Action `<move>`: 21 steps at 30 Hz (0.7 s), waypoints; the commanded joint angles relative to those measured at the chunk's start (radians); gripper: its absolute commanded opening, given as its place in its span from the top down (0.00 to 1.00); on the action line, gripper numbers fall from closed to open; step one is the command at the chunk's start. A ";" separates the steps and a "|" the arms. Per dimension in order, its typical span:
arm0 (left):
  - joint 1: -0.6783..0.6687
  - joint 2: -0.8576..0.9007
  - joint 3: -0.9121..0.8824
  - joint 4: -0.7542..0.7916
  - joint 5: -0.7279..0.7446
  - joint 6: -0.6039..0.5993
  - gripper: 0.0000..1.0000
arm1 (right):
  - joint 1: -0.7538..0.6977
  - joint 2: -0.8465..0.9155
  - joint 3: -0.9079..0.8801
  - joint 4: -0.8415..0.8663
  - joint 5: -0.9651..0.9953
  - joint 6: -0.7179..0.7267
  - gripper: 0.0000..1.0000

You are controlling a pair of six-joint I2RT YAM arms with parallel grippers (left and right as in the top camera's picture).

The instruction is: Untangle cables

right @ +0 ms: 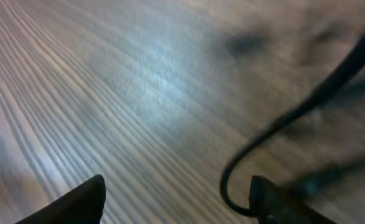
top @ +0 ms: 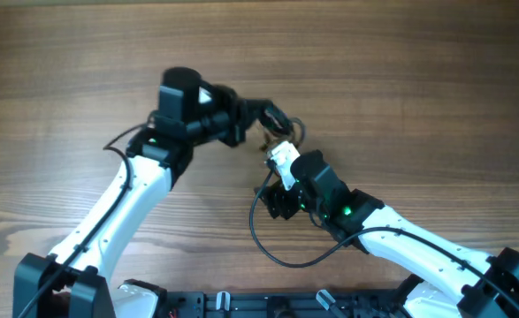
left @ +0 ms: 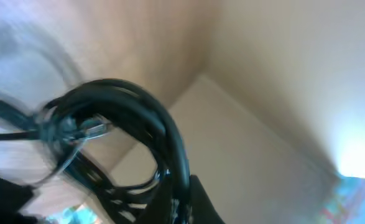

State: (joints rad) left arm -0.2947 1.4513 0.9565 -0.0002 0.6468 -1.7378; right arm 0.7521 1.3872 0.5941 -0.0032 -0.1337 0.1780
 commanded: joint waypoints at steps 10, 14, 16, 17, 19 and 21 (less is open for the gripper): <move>0.241 0.000 0.011 0.192 0.213 0.127 0.96 | -0.044 -0.017 0.015 -0.118 0.042 0.165 0.24; 0.241 0.000 0.011 0.191 0.264 0.302 0.96 | -0.105 -0.025 0.016 -0.121 0.034 0.259 0.00; 0.240 0.000 0.011 0.191 0.320 0.446 0.96 | -0.126 -0.050 0.016 -0.112 0.015 0.323 0.00; 0.240 0.000 0.011 0.192 0.372 0.554 0.96 | -0.137 -0.068 0.016 -0.105 0.006 0.359 0.00; 0.240 0.000 0.011 0.191 0.446 0.697 0.96 | -0.163 -0.114 0.016 -0.064 -0.060 0.367 0.00; 0.240 0.000 0.011 0.192 0.537 0.848 0.96 | -0.181 -0.170 0.016 0.000 -0.188 0.233 0.00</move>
State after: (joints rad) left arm -0.0540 1.4532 0.9546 0.1841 1.0111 -1.2034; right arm 0.5888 1.2922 0.6052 -0.0517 -0.1677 0.4896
